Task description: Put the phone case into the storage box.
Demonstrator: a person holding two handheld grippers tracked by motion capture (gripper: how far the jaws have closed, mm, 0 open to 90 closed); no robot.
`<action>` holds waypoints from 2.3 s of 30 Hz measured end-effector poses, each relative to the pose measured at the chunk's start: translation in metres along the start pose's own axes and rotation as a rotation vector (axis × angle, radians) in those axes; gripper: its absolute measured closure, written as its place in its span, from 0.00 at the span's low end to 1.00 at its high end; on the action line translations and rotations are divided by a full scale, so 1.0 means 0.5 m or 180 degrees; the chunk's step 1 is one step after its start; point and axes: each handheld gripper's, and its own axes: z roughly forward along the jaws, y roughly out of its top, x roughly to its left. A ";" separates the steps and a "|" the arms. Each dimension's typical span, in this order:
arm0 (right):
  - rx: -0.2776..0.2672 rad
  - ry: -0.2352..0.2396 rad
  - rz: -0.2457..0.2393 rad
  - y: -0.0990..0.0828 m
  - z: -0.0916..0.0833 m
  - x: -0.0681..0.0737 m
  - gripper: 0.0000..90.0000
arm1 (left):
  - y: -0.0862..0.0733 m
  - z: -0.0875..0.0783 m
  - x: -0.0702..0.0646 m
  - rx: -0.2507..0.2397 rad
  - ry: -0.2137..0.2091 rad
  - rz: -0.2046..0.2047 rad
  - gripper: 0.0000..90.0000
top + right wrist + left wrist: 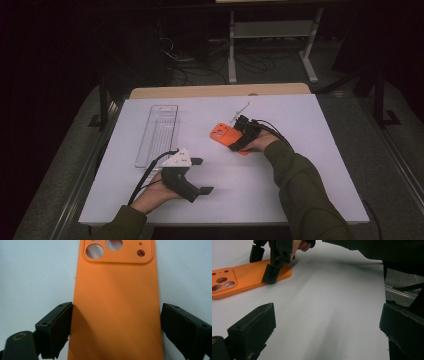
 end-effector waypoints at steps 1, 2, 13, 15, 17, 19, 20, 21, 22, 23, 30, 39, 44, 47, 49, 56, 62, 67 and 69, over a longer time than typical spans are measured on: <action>0.0001 -0.0001 -0.0005 0.000 0.000 0.000 0.12 | 0.000 0.000 0.000 0.0000 -0.0001 0.0000 0.00; 0.0006 -0.0004 -0.0010 0.000 0.000 0.001 0.12 | 0.000 0.000 0.000 0.0000 -0.0001 0.0001 0.00; -0.0005 0.0013 -0.0058 0.001 -0.002 0.002 0.16 | -0.002 0.003 -0.001 -0.0011 -0.0010 -0.0012 0.00; 0.0003 0.0014 -0.0048 0.001 -0.002 0.002 0.16 | -0.002 0.003 -0.001 -0.0012 -0.0014 -0.0022 0.00; 0.0008 0.0007 -0.0047 0.002 -0.002 0.003 0.16 | -0.002 0.004 -0.001 -0.0013 -0.0015 -0.0026 0.00; 0.0006 0.0010 -0.0041 0.002 -0.002 0.003 0.17 | -0.002 0.004 -0.001 -0.0017 -0.0017 -0.0028 0.00; 0.0015 0.0012 -0.0047 0.003 -0.002 0.002 0.17 | -0.002 0.004 -0.001 -0.0014 -0.0019 -0.0026 0.00; 0.0029 0.0013 -0.0041 0.004 -0.002 0.002 0.17 | -0.002 0.004 -0.001 -0.0018 -0.0018 -0.0030 0.00; 0.0048 0.0010 -0.0028 0.005 -0.003 0.003 0.17 | -0.002 0.004 -0.001 -0.0018 -0.0019 -0.0029 0.00; 0.0054 0.0002 -0.0038 0.006 -0.002 0.002 0.17 | -0.002 0.004 -0.001 -0.0018 -0.0018 -0.0029 0.00; 0.0052 0.0012 -0.0029 0.005 -0.003 0.002 0.17 | -0.003 0.004 -0.001 -0.0012 -0.0022 -0.0023 0.00; 0.0050 0.0071 0.0048 0.004 -0.008 0.000 0.17 | -0.003 0.004 0.000 -0.0005 -0.0021 -0.0017 0.00; 0.0025 0.0084 0.0056 0.004 -0.019 0.001 0.17 | -0.003 0.004 0.000 0.0001 -0.0019 -0.0006 0.00; -0.0003 0.0066 0.0053 0.004 -0.030 0.002 0.17 | -0.003 0.004 -0.001 0.0002 -0.0018 -0.0013 0.00; -0.0005 0.0062 0.0045 0.003 -0.037 0.002 0.17 | -0.003 0.004 0.000 0.0007 -0.0018 -0.0012 0.00; -0.0029 0.0052 0.0064 -0.013 -0.064 0.001 0.17 | -0.003 0.005 -0.001 0.0026 -0.0014 -0.0013 0.00; -0.0041 0.0050 0.0099 -0.036 -0.086 0.007 0.17 | -0.004 0.006 -0.001 0.0034 -0.0020 -0.0019 0.00; -0.0081 0.0093 0.0089 -0.052 -0.108 0.015 0.17 | -0.004 0.007 -0.001 0.0052 -0.0021 0.0005 0.00; -0.0105 0.0093 0.0078 -0.057 -0.117 0.020 0.17 | -0.004 0.007 -0.001 0.0052 -0.0018 0.0006 0.00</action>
